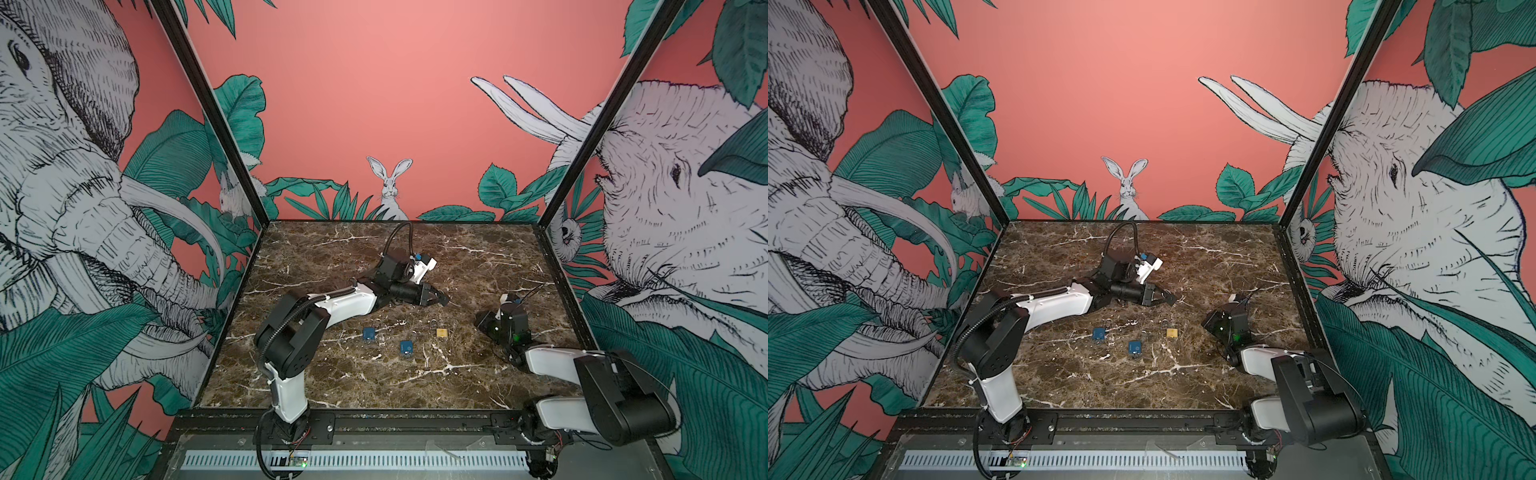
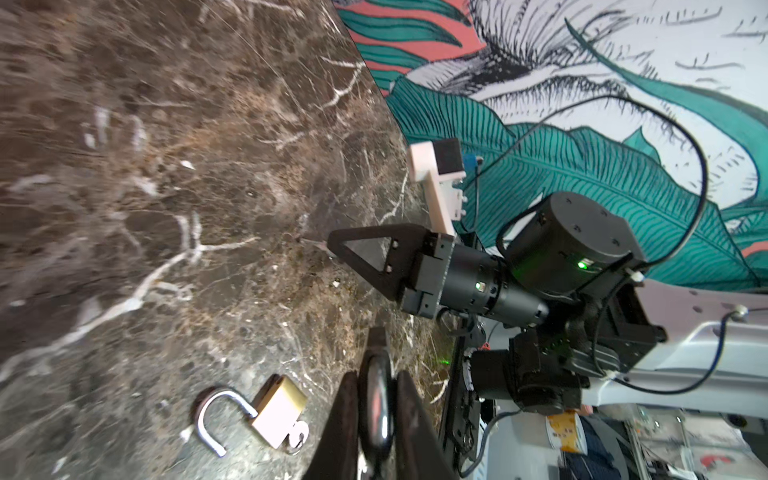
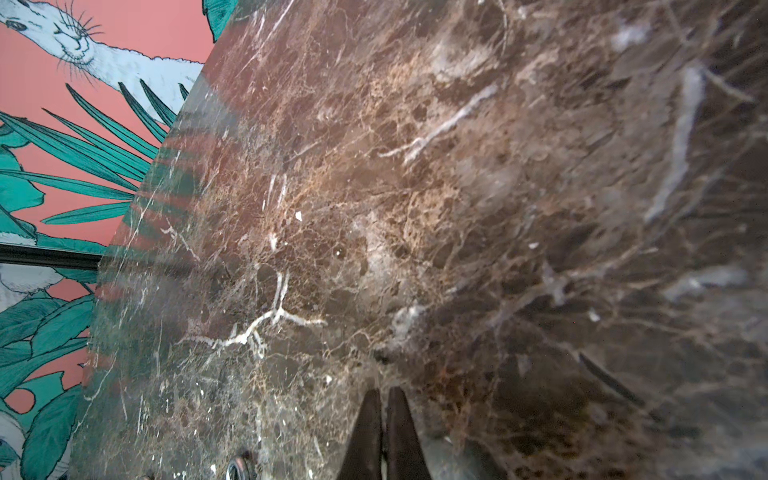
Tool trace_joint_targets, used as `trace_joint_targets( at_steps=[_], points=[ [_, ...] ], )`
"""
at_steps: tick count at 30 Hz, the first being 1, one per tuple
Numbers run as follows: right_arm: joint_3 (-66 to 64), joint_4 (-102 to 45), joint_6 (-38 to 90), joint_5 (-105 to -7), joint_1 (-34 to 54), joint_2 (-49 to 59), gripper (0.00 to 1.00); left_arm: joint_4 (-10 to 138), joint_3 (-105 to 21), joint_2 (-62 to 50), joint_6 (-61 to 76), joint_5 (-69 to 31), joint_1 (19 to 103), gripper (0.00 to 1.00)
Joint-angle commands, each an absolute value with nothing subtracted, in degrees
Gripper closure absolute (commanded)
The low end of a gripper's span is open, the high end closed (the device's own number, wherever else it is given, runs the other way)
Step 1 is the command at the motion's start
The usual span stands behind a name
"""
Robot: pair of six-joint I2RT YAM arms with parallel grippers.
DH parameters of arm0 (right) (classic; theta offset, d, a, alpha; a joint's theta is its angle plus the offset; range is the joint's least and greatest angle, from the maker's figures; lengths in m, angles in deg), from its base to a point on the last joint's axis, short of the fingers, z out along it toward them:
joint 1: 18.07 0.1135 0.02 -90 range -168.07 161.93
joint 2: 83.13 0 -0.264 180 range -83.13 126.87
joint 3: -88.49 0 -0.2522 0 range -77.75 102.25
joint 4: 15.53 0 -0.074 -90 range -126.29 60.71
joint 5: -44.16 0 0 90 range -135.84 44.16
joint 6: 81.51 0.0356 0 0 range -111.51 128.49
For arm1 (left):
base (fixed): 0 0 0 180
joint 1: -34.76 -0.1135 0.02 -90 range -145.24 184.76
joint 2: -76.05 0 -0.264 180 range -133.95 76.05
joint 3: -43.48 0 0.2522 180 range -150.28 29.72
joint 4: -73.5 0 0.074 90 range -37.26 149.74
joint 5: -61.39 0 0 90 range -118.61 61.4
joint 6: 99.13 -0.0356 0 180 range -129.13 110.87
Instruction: Lock with the key
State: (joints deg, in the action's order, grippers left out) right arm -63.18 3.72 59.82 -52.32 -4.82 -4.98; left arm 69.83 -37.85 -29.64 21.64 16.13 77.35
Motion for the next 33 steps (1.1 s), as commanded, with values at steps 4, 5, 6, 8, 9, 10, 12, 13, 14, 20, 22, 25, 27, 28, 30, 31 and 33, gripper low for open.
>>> trace_joint_targets(
  at_steps=[4, 5, 6, 8, 9, 10, 12, 13, 14, 20, 22, 25, 27, 28, 30, 31, 33],
  points=[
    [-65.1, 10.3, 62.0, -51.3, -5.2, -2.7, 1.00, 61.8, -45.1, -33.7, 13.9, 19.1, 79.1, 1.00],
    [-65.1, 10.0, 62.1, -51.2, -5.2, -2.5, 1.00, 61.4, -45.8, -34.6, 13.4, 19.3, 79.3, 1.00],
    [-65.2, 9.7, 62.1, -51.0, -5.3, -2.5, 1.00, 60.9, -46.6, -35.4, 13.0, 19.2, 79.4, 1.00],
    [-65.4, 9.8, 62.2, -51.0, -5.4, -2.2, 0.92, 59.9, -48.3, -37.1, 12.0, 19.3, 79.6, 1.00],
    [-65.4, 9.6, 62.3, -50.9, -5.4, -2.1, 0.89, 59.2, -49.2, -37.9, 11.4, 19.4, 79.7, 1.00],
    [-65.4, 9.4, 62.3, -51.0, -5.5, -2.0, 0.85, 58.2, -50.2, -38.8, 10.7, 19.4, 79.8, 1.00],
    [-65.6, 9.4, 62.5, -51.0, -5.5, -2.1, 0.78, 56.2, -52.1, -40.3, 9.1, 19.5, 80.1, 1.00],
    [-65.5, 7.9, 62.6, -50.9, -5.5, -2.5, 0.73, 55.0, -53.3, -41.1, 8.2, 19.4, 80.3, 1.00],
    [-65.5, 7.1, 62.5, -50.9, -5.7, -2.9, 0.70, 53.8, -54.5, -41.9, 7.3, 19.4, 80.4, 1.00],
    [-66.5, 2.0, 62.7, -49.1, -5.7, -10.1, 0.65, 42.6, -63.6, -48.1, -0.4, 19.9, 81.8, 1.00],
    [-66.6, -0.8, 62.3, -49.0, -5.7, -13.8, 0.66, 36.6, -68.1, -51.4, -4.2, 19.8, 82.3, 1.00],
    [-66.1, -6.0, 61.2, -48.9, -5.7, -19.9, 0.66, 28.5, -74.6, -55.7, -9.1, 18.5, 82.9, 1.00],
    [-65.8, -9.4, 60.7, -48.9, -5.7, -23.8, 0.66, 26.0, -77.1, -57.4, -11.1, 17.4, 83.3, 1.00],
    [-65.7, -10.6, 60.5, -48.8, -5.7, -25.5, 0.66, 25.5, -77.9, -58.0, -11.6, 16.8, 83.5, 1.00],
    [-65.4, -13.6, 60.3, -49.1, -5.7, -29.0, 0.66, 24.4, -79.5, -59.1, -12.3, 16.4, 83.8, 1.00],
    [-65.4, -14.5, 60.1, -49.4, -5.7, -30.0, 0.66, 24.2, -80.0, -59.7, -12.4, 16.5, 83.8, 1.00],
    [-65.1, -16.0, 60.1, -50.0, -5.7, -31.5, 0.66, 23.3, -81.0, -60.6, -12.9, 16.4, 83.8, 1.00]
  ],
)
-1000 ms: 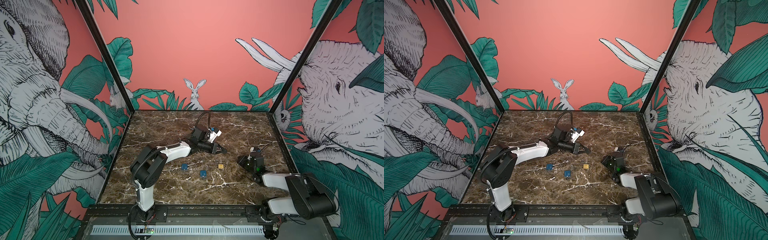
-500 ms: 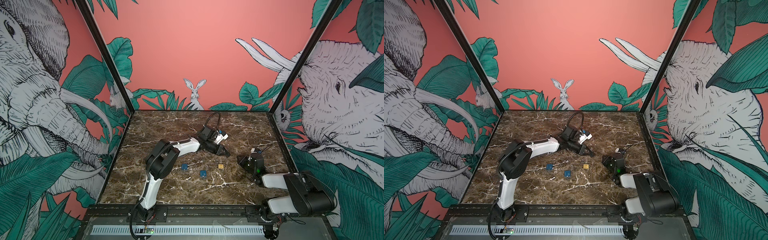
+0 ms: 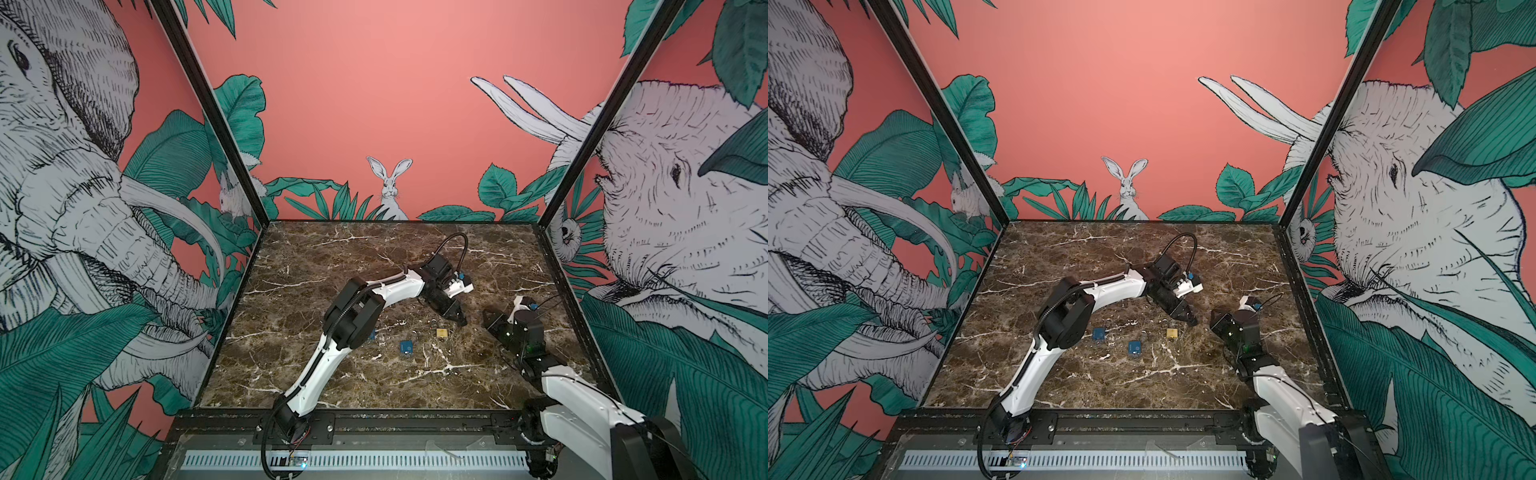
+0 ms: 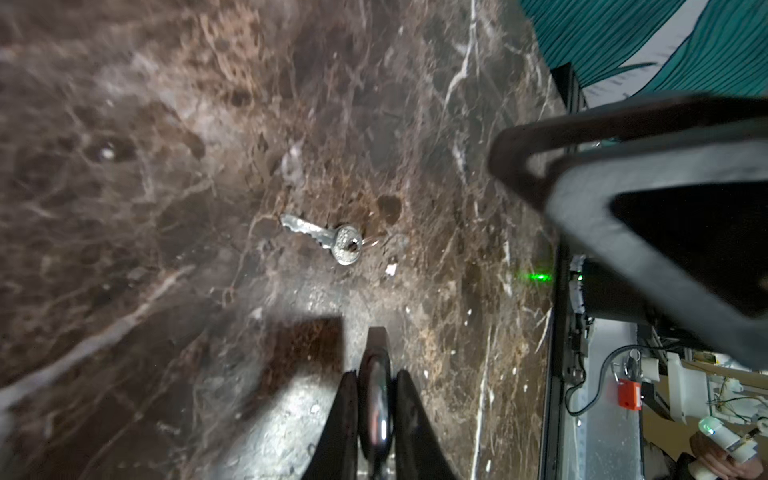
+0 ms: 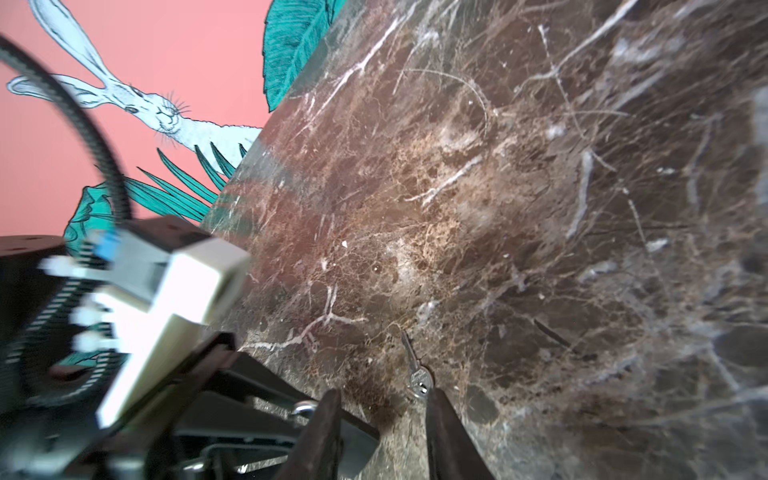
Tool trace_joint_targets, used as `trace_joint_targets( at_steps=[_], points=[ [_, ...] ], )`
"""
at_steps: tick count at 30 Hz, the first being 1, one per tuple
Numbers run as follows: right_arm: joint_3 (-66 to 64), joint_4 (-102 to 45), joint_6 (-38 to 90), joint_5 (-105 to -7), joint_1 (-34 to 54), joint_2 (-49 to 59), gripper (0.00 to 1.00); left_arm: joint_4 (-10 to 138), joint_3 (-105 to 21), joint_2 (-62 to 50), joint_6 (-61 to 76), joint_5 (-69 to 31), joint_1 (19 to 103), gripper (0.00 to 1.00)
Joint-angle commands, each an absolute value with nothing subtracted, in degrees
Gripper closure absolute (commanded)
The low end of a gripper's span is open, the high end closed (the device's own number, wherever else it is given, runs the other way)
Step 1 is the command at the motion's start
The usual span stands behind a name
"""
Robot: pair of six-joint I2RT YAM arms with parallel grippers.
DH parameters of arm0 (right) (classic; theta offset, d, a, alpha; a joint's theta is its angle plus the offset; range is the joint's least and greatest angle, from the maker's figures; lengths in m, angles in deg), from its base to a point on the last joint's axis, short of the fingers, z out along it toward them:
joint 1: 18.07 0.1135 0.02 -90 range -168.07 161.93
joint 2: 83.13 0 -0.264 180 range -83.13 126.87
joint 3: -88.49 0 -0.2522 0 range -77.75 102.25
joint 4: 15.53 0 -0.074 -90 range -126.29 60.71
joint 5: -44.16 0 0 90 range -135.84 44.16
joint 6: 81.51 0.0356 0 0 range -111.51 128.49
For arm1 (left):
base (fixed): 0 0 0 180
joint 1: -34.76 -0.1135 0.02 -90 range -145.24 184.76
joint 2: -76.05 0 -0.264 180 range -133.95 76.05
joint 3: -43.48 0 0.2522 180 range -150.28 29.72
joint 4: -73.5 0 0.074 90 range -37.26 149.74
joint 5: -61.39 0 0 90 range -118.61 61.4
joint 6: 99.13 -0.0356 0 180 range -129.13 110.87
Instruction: Lock with the key
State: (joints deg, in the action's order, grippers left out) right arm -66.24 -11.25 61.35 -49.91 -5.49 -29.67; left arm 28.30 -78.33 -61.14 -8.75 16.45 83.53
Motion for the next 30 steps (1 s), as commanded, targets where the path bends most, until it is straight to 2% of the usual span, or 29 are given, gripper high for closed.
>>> trace_joint_targets(
  at_steps=[1, 14, 19, 28, 30],
  points=[
    [-65.1, -16.2, 60.2, -50.5, -5.7, -31.9, 0.66, 23.1, -81.3, -61.1, -13.1, 16.2, 83.8, 1.00],
    [-64.8, -12.7, 61.4, -54.4, -5.7, -28.8, 0.64, 20.2, -89.6, -67.8, -13.7, 19.0, 83.8, 0.99],
    [-64.3, -11.0, 61.2, -56.5, -5.7, -26.7, 0.56, 20.2, -91.6, -68.4, -13.9, 17.2, 83.8, 0.73],
    [-62.0, -11.4, 60.7, -58.5, -5.5, -24.3, 0.47, 19.1, -98.2, -67.8, -14.1, 13.0, 83.4, 0.51],
    [-61.5, -12.5, 60.3, -58.2, -5.3, -24.7, 0.47, 18.9, -99.3, -67.3, -14.1, 12.3, 83.1, 0.39]
  ],
)
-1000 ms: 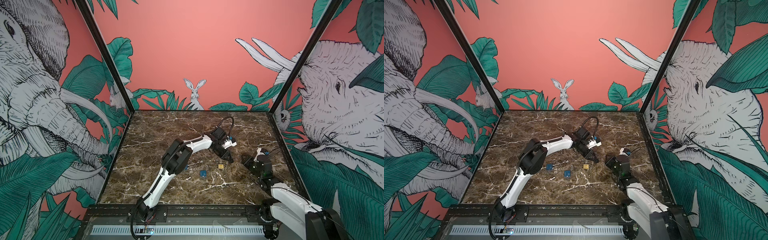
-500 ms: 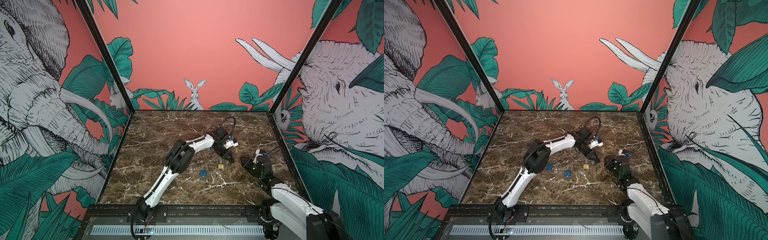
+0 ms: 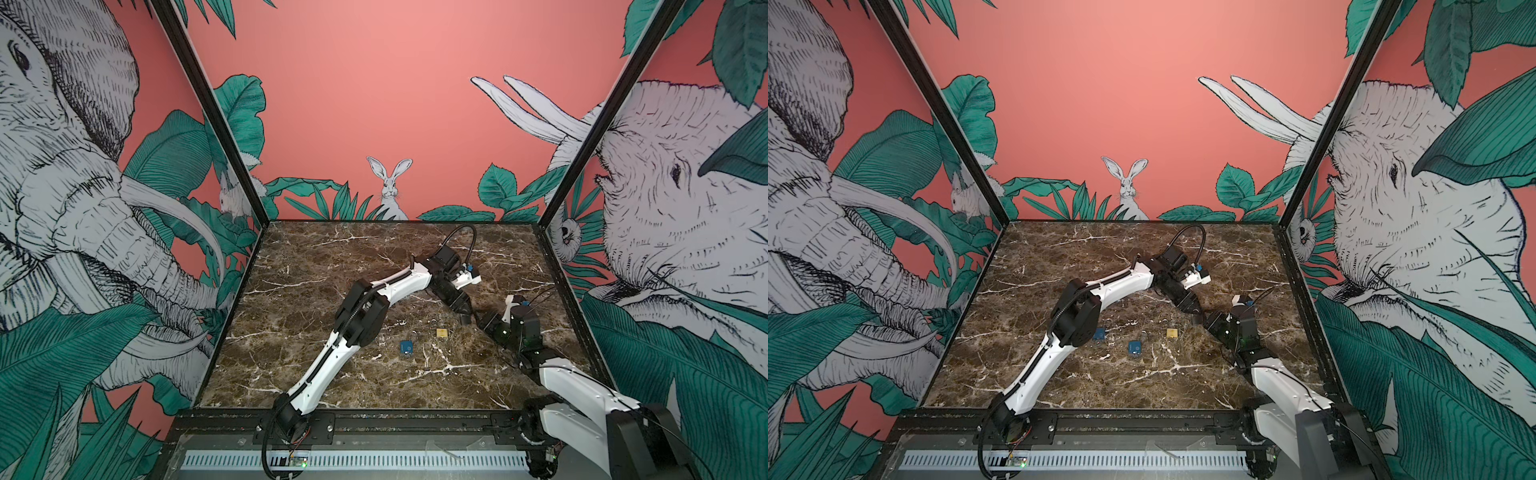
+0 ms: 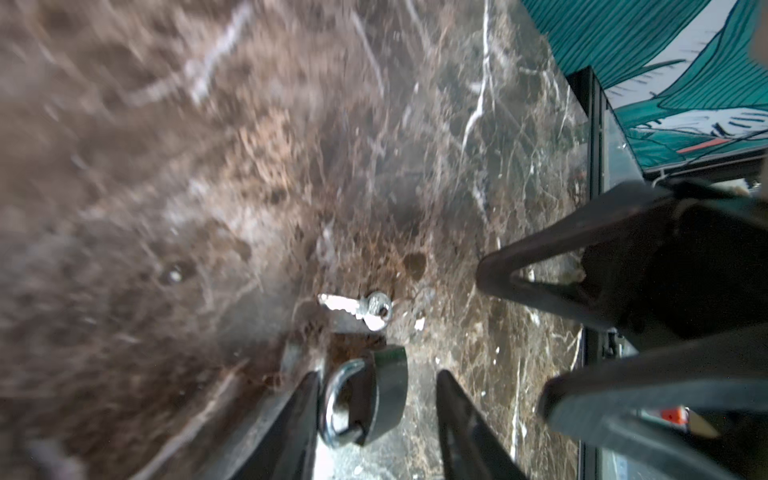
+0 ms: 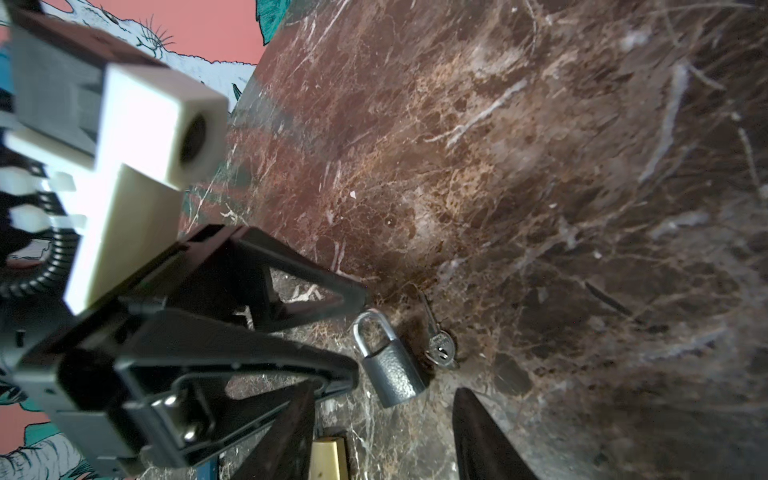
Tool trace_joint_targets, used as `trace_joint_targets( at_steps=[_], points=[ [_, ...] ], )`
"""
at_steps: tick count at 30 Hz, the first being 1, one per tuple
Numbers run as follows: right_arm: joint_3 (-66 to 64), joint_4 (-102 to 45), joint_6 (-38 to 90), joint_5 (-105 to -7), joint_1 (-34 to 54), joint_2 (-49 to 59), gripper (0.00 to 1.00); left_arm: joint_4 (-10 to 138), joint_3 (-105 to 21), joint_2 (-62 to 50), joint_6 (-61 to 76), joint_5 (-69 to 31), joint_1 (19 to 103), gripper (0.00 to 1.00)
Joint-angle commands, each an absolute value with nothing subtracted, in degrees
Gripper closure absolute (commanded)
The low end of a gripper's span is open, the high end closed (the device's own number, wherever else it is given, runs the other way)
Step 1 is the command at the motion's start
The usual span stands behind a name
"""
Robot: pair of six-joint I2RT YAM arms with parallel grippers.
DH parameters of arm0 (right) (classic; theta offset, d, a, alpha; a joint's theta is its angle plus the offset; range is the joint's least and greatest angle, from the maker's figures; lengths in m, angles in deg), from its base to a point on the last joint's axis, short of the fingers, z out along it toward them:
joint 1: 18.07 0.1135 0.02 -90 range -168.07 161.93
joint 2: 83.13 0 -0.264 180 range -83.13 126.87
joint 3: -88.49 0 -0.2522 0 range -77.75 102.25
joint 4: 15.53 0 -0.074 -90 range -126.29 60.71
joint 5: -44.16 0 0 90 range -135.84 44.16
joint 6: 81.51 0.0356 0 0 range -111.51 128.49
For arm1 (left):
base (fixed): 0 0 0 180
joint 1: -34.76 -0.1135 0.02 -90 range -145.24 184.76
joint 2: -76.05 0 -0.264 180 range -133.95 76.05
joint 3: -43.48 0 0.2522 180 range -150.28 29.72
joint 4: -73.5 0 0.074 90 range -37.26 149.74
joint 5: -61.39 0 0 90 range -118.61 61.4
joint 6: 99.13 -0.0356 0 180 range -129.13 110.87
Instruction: Lock with the key
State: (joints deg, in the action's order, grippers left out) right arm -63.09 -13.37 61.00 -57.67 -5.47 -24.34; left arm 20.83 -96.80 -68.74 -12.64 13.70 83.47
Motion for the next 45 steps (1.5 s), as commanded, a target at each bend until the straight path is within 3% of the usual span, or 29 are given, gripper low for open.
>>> trace_joint_targets(
  at_steps=[1, 3, 5, 8, 15, 25, 34, 45],
  points=[
    [-61.1, -13.4, 60.0, -58.0, -5.4, -25.1, 0.47, 19.2, -99.4, -66.8, -13.8, 11.7, 82.9, 0.35],
    [-60.2, -15.6, 59.3, -57.4, -5.3, -26.0, 0.47, 19.8, -99.3, -65.6, -13.1, 10.4, 82.3, 0.31],
    [-59.2, -17.6, 58.6, -56.9, -5.3, -27.0, 0.47, 20.8, -98.7, -63.8, -11.9, 8.4, 81.6, 0.14],
    [-56.9, -21.9, 57.2, -56.7, -4.8, -28.6, 0.48, 27.1, -91.7, -57.5, -7.7, 1.8, 80.9, 0.03],
    [-45.8, -39.7, 48.4, -49.0, 5.4, -28.4, 0.48, 47.0, -60.0, -32.7, 1.1, -14.8, 80.5, 0.03],
    [-34.7, -49.5, 45.1, -38.5, 19.3, -14.8, 0.46, 61.6, -24.0, -2.9, 13.6, -6.7, 76.2, 0.03],
    [-28.7, -50.8, 49.4, -35.8, 25.1, 0.7, 0.44, 59.6, -11.0, 9.7, 16.4, -8.9, 73.3, 0.02],
    [-25.5, -54.3, 51.2, -32.4, 27.6, 5.9, 0.43, 64.2, -6.1, 10.4, 19.2, -8.1, 70.9, 0.03]
  ],
)
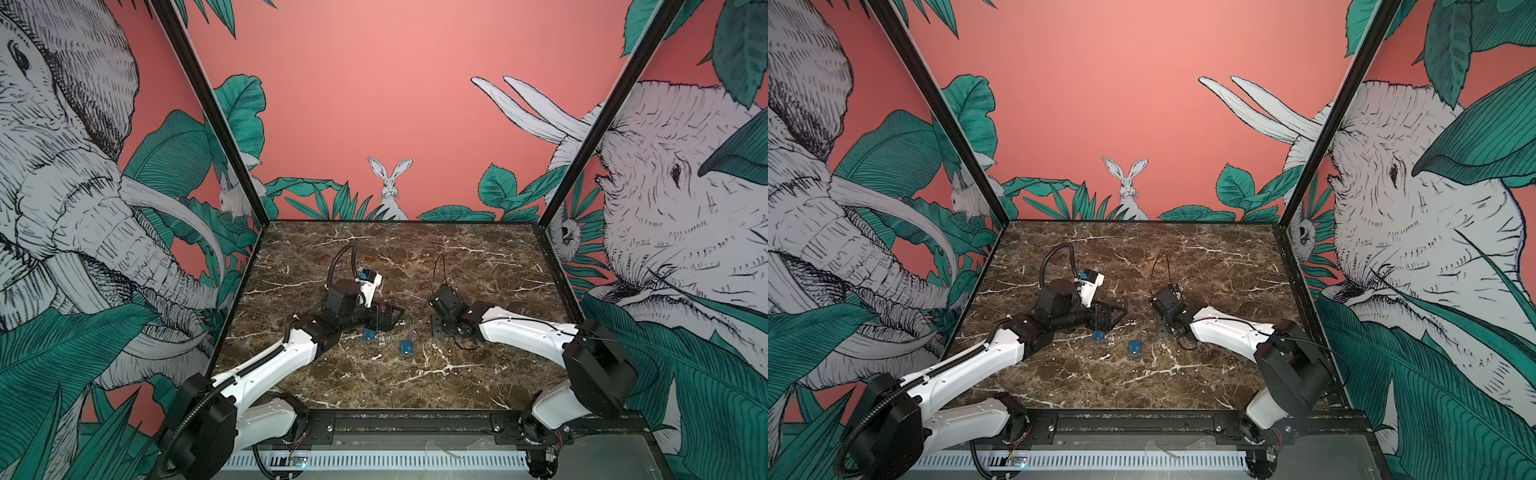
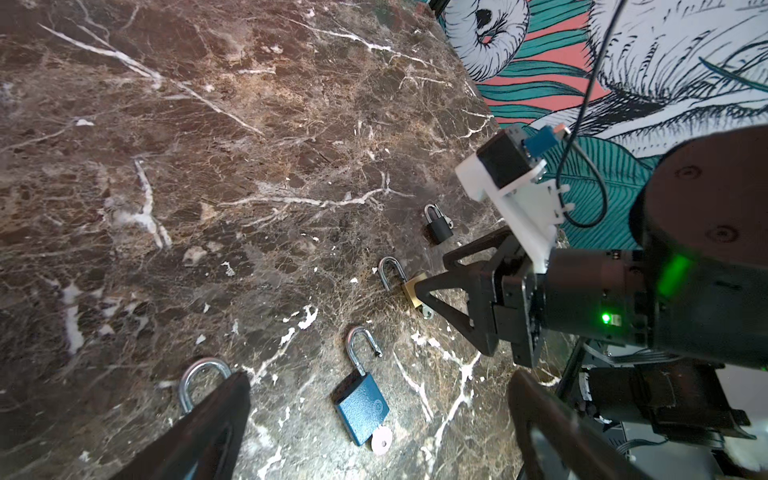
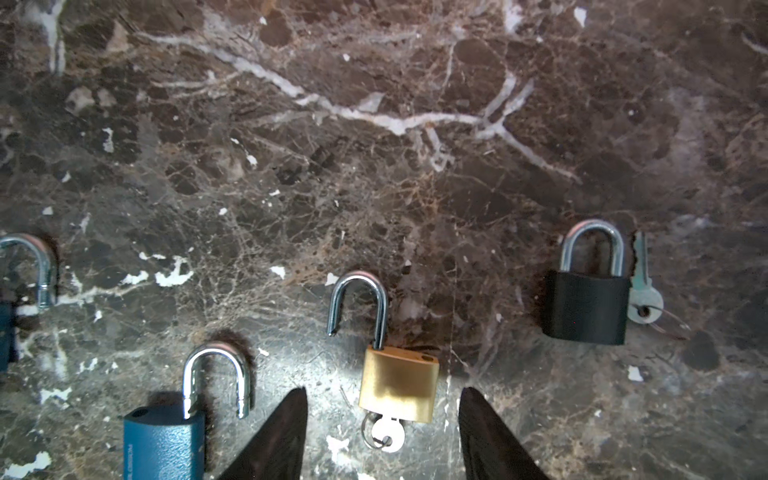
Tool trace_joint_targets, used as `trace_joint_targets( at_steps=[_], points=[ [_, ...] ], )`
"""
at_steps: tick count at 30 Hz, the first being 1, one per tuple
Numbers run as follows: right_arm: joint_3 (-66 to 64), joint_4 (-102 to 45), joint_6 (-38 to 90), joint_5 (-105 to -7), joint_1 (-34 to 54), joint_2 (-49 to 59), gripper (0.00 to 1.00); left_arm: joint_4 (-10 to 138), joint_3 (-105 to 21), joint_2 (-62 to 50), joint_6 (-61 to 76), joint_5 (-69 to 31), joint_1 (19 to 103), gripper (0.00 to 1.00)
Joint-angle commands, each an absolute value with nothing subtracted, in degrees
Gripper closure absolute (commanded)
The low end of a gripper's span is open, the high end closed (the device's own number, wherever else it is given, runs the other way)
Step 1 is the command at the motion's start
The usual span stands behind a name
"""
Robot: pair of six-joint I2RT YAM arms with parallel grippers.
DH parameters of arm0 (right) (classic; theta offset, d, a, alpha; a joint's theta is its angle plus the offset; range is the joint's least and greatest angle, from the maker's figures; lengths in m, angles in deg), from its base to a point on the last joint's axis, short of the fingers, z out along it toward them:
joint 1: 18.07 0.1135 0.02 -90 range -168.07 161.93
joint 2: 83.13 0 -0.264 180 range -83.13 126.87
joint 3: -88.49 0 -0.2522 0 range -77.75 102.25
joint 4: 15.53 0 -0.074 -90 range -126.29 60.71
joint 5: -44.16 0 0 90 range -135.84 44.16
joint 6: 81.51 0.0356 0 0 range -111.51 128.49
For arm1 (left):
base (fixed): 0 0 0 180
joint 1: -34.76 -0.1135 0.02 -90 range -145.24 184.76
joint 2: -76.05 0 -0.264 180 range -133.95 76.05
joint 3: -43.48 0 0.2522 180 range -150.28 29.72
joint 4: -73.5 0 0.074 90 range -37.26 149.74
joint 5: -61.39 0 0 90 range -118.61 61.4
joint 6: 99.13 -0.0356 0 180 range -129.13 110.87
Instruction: Lock with the key
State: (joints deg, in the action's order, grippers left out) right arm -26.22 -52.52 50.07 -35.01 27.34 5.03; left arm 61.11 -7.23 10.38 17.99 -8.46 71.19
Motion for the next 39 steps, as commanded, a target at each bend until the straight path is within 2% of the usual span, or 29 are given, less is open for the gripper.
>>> trace_joint_targets(
  at_steps=[1, 16, 39],
  points=[
    [-25.4, -54.1, 51.4, -32.5, 27.6, 6.3, 0.43, 64.6, -6.0, 10.1, 19.5, -8.0, 70.9, 0.03],
    [-25.1, -53.6, 51.9, -31.9, 27.6, 12.5, 0.50, 67.2, -5.9, 8.7, 19.7, -6.7, 70.9, 0.02],
    [-28.2, -49.9, 52.0, -36.2, 27.6, 14.2, 0.61, 68.1, -6.9, 5.2, 19.5, -5.3, 70.9, 0.03]
  ],
)
